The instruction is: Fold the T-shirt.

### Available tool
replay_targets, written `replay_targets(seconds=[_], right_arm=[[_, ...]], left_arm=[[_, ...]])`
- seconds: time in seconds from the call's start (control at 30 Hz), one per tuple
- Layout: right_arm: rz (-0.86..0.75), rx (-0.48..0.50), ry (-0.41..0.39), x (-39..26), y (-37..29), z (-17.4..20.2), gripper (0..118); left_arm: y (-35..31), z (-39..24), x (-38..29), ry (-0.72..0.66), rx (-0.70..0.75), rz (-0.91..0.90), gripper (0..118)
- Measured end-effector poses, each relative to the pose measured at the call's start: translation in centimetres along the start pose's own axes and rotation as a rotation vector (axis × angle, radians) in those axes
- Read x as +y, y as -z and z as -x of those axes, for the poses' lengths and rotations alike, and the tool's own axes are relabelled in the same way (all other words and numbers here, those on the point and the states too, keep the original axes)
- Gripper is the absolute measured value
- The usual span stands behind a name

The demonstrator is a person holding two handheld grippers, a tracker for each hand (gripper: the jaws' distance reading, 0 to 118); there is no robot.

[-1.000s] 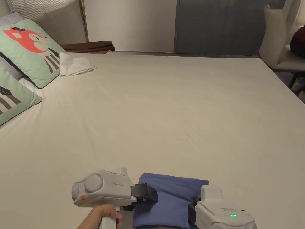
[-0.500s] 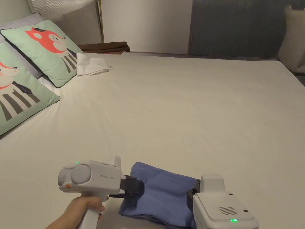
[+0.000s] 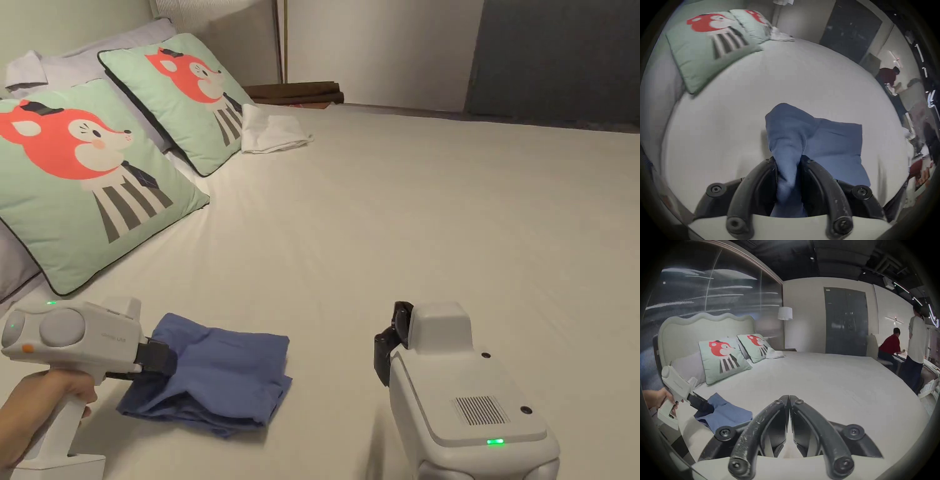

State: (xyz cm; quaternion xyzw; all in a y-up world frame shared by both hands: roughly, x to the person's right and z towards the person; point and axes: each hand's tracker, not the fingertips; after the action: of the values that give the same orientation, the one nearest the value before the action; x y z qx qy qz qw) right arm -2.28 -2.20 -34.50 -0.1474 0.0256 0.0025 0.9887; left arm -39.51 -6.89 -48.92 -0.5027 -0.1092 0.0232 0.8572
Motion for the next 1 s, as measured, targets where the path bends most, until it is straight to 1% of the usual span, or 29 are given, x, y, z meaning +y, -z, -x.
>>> replay_targets(seconds=[0.13, 0.2, 0.3, 0.37, 0.4, 0.43, 0.47, 0.5, 0.53, 0.57, 0.63, 0.7, 0.83, 0.9, 1.0], right_arm=[[-0.003, 0.035, -0.014, 0.2, 2.0, 2.9, 0], [0.0, 0.056, -0.038, 0.0, 2.6, 4.0, 0], [0.007, 0.065, -0.046, -0.3, 3.0, 4.7, 0], [0.012, 0.069, -0.056, -0.4, 3.1, 4.7, 0], [0.016, 0.068, -0.058, -0.4, 3.0, 4.6, 0], [0.017, 0.07, -0.057, -0.4, 2.9, 4.5, 0], [0.019, 0.07, -0.056, -0.3, 2.7, 4.3, 0], [0.016, 0.069, -0.055, -0.2, 2.4, 4.0, 0], [0.011, 0.068, -0.056, -0.1, 2.1, 3.7, 0], [0.009, 0.064, -0.056, 0.2, 1.6, 3.4, 0], [-0.007, 0.056, -0.047, 0.6, 0.6, 2.4, 0], [-0.024, 0.044, -0.039, 1.3, -0.8, 1.1, 0], [-0.073, -0.003, -0.04, 2.6, -3.7, -1.6, 0], [-0.099, -0.023, -0.03, 3.3, -5.4, -3.4, 0], [-0.144, -0.067, -0.03, 4.3, -8.0, -5.9, 0]], left_arm=[[-0.8, 4.9, 0.9, -0.018, 0.109, 0.002, 21], [-1.0, 6.4, 1.3, -0.007, 0.156, 0.002, 21], [-1.2, 7.6, 1.7, -0.021, 0.184, -0.012, 21], [-1.3, 7.9, 1.9, -0.031, 0.171, -0.017, 24], [-1.4, 7.7, 1.9, -0.041, 0.164, -0.019, 31], [-1.6, 7.4, 1.8, -0.055, 0.18, -0.033, 43], [-1.9, 6.9, 1.8, -0.063, 0.193, -0.05, 71], [-2.1, 6.7, 1.8, -0.065, 0.193, -0.07, 90], [-2.5, 6.2, 1.7, -0.065, 0.187, -0.088, 103], [-3.1, 5.6, 1.8, -0.074, 0.181, -0.104, 109], [-4.6, 4.4, 2.0, -0.085, 0.178, -0.136, 109], [-6.7, 1.9, 2.1, -0.085, 0.178, -0.222, 109], [-11.0, -4.1, 1.8, 0.003, 0.202, -0.409, 104], [-13.0, -7.7, 1.2, 0.051, 0.217, -0.503, 100], [-15.6, -12.9, 0.0, 0.107, 0.2, -0.651, 90]])
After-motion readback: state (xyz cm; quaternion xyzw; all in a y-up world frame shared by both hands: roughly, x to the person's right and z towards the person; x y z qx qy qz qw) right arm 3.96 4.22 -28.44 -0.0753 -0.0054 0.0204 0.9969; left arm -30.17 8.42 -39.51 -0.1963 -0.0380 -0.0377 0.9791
